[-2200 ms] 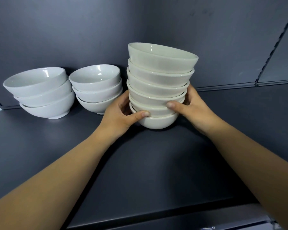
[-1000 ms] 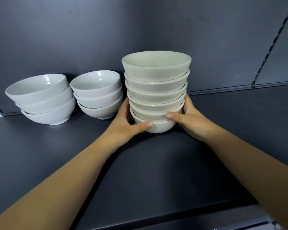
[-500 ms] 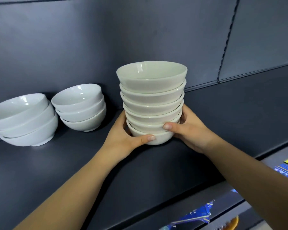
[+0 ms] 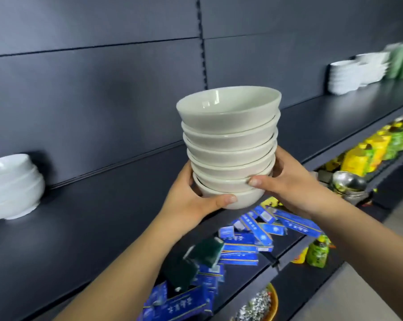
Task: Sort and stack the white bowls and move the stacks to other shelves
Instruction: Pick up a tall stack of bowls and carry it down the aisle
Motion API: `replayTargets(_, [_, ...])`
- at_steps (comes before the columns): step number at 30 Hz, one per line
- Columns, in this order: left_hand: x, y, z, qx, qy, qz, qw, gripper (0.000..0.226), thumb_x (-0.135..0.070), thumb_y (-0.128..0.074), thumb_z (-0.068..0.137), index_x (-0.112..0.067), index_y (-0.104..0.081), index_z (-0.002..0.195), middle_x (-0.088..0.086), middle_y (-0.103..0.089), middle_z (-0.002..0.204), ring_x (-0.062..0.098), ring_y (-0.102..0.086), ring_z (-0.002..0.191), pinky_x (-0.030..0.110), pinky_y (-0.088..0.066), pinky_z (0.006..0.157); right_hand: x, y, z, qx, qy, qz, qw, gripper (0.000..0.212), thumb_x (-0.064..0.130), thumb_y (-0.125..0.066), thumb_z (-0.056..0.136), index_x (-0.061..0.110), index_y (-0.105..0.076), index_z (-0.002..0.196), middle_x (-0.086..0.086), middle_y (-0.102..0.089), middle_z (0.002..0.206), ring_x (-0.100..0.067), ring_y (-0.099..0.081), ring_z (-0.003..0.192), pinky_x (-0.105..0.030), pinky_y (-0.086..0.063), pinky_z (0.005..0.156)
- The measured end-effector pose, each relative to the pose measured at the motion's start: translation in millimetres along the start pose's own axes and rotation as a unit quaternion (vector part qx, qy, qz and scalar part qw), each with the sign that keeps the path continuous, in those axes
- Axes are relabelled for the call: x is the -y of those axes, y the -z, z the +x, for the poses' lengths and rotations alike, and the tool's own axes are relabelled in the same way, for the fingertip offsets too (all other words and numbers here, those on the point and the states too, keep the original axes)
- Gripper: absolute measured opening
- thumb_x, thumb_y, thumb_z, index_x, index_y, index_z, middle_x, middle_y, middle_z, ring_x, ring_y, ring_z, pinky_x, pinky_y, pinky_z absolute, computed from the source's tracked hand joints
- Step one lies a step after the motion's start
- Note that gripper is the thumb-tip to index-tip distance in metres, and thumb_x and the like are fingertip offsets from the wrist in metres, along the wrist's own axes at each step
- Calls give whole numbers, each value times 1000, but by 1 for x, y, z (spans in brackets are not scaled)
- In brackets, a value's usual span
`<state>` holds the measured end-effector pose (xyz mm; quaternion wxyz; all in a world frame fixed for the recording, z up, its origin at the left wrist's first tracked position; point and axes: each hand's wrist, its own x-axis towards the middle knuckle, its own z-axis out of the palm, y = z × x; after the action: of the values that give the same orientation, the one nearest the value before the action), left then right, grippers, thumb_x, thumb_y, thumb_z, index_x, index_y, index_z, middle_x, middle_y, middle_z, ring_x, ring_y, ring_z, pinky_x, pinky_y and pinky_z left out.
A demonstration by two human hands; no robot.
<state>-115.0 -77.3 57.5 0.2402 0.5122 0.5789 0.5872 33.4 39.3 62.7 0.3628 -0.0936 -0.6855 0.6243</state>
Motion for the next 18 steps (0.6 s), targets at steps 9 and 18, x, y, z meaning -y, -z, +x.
replayTargets(9, [-9,-170,49,100,-20,-73,992,74,-30,-80,39,-25,-55,109,-11,-70,103,2,-65,98,15,-51,72,38,155,-74,-104,-11,-55,993,98,43,-89,33,20,-50,120,5,-67,113,-12,-62,107,-22,-54,78])
replayTargets(18, [-16,-302,134,219,-39,-93,971,85,-31,-81,40,-24,-51,119,-8,-65,114,4,-62,105,16,-51,75,55,293,-96,-177,-9,-113,978,104,48,-87,44,14,-42,132,-7,-59,128,-24,-55,119,-47,-45,99])
